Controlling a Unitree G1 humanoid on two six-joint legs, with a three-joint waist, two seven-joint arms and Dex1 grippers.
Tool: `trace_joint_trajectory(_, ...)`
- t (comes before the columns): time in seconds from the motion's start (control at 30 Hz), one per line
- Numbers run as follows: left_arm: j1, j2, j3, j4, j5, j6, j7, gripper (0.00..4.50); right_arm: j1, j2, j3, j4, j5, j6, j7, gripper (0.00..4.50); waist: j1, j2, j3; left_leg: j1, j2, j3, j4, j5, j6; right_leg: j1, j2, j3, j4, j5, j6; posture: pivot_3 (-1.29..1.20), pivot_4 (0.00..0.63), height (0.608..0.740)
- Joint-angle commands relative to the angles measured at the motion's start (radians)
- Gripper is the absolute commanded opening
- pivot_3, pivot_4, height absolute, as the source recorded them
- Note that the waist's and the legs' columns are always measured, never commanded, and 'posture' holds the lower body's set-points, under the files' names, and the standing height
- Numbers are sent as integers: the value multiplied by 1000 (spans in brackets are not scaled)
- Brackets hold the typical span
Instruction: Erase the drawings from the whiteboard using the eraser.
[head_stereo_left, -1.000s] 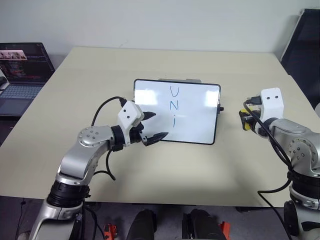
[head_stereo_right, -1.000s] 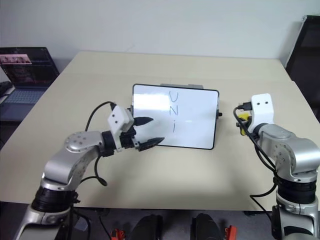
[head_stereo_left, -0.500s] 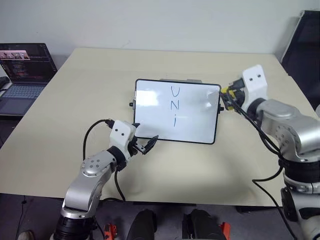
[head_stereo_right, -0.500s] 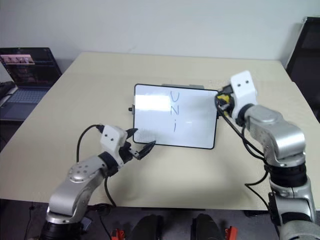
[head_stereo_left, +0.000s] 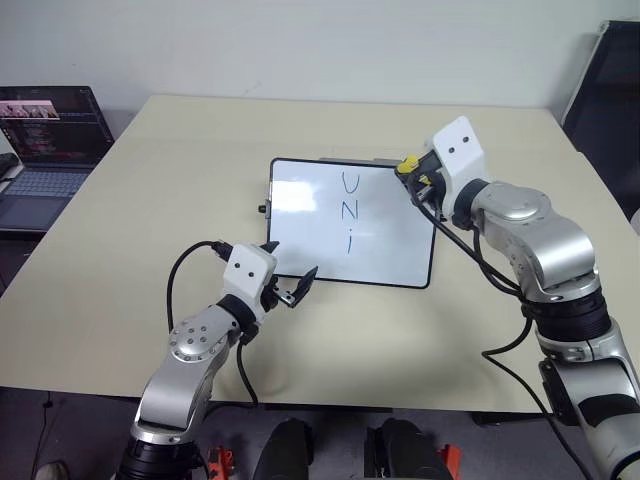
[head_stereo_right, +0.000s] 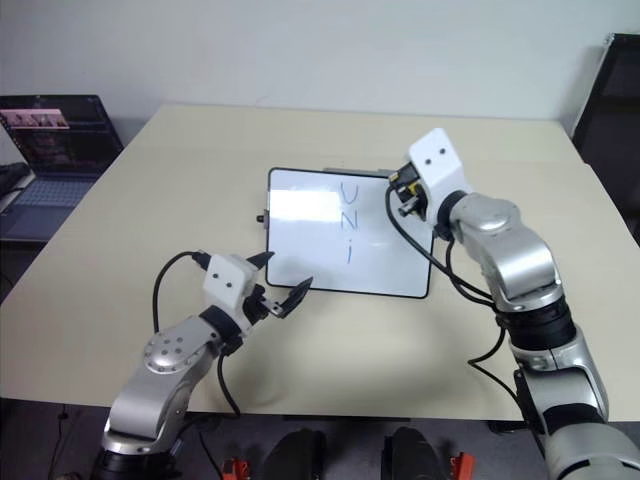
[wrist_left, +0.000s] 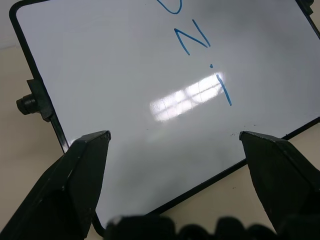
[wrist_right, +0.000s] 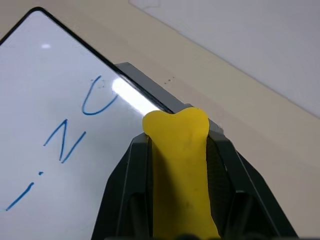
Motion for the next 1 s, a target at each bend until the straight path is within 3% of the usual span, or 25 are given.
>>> trace_joint_trajectory(0.03, -19, 1, 8, -9, 8, -29, 0, 4500, -25, 19, 27, -23, -27, -36, 30, 1084, -1, 0, 0, 0, 0, 0, 0, 0, 0, 0, 0, 0, 0, 0, 0, 0, 150, 740)
trace_joint_trajectory(0.4, -31, 9, 23, 14, 15, -41, 1, 4500, -110, 79, 138, 128, -148, -146, 106, 1084, -1, 0, 0, 0, 0, 0, 0, 0, 0, 0, 0, 0, 1, 0, 0, 0, 150, 740)
trace_joint_trajectory(1.0, -33, 2, 34, 3, 25, -35, 19, 4500, -229, 172, 152, 452, -305, -375, 173, 1084, -2, 0, 0, 1, 0, 0, 0, 0, -1, -1, 0, 0, 3, 0, 0, 0, 150, 740)
